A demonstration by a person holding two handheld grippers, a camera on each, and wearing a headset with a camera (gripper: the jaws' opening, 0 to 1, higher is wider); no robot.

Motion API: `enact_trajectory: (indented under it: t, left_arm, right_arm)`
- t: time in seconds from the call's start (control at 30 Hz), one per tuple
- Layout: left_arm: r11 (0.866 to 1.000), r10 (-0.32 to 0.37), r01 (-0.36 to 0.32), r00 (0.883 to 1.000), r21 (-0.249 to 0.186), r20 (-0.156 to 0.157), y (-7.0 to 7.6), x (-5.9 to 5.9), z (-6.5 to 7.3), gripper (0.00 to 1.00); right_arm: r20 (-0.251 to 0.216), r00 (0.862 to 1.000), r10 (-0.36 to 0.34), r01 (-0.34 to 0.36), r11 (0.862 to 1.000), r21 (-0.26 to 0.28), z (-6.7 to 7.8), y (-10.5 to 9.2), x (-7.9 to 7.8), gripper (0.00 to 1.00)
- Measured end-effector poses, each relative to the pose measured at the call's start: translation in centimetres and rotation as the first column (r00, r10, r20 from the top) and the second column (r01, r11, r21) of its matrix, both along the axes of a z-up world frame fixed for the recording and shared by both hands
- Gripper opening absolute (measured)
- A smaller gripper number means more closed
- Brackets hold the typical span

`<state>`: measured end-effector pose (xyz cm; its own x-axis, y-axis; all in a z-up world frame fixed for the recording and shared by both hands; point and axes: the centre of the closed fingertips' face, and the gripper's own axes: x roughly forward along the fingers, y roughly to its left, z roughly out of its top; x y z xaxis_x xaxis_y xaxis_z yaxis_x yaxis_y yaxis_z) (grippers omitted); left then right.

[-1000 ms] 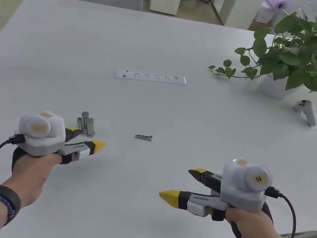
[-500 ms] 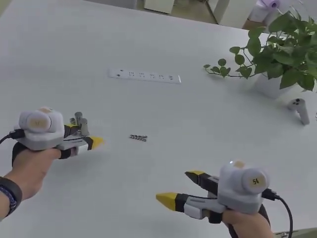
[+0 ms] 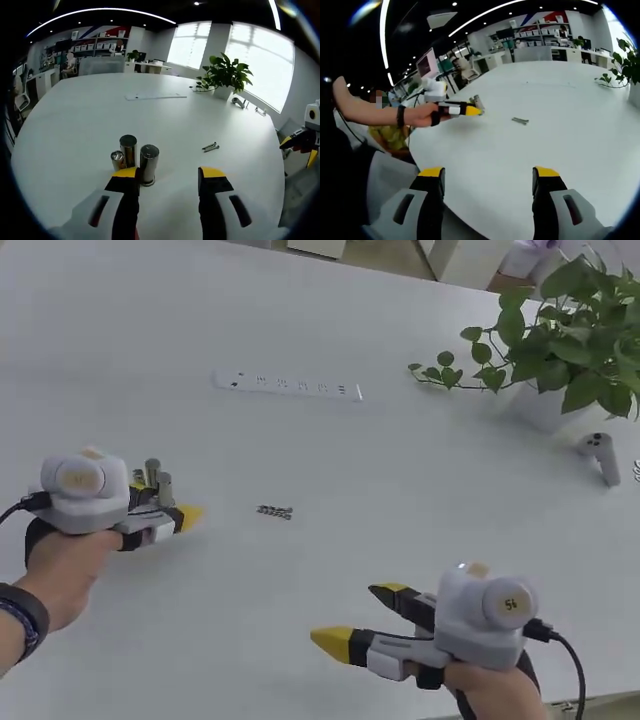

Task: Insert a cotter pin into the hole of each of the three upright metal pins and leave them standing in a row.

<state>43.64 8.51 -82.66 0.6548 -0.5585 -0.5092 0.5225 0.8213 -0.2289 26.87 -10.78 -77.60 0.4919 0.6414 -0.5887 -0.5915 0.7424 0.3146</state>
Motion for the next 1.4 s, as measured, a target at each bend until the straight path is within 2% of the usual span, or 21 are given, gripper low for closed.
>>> enact_trajectory:
  t: [0.73,0.9,1.2,1.4]
  left_arm:
    - [0.997,0.064,-0.064,0.998,0.037,0.015,0.5,1.2,-0.6,0.26]
    - [0.996,0.066,-0.068,0.998,0.062,0.021,0.6,1.5,-0.9,0.21]
    - [0.995,0.079,-0.079,0.997,0.06,0.012,0.6,1.7,-1.2,0.18]
    - [0.994,0.089,-0.09,0.996,0.063,0.018,0.6,2.1,-1.3,0.15]
  right_arm:
    - [-0.01,1.0,0.001,-0.001,1.0,0.007,-0.3,0.1,-0.1,0.71]
    - [-0.012,1.0,0.0,0.0,1.0,0.007,-0.3,0.1,-0.1,0.71]
    - [-0.013,1.0,0.001,-0.001,1.0,0.007,-0.4,0.0,-0.1,0.71]
    - [-0.015,1.0,-0.002,0.002,1.0,0.007,-0.4,-0.2,-0.1,0.71]
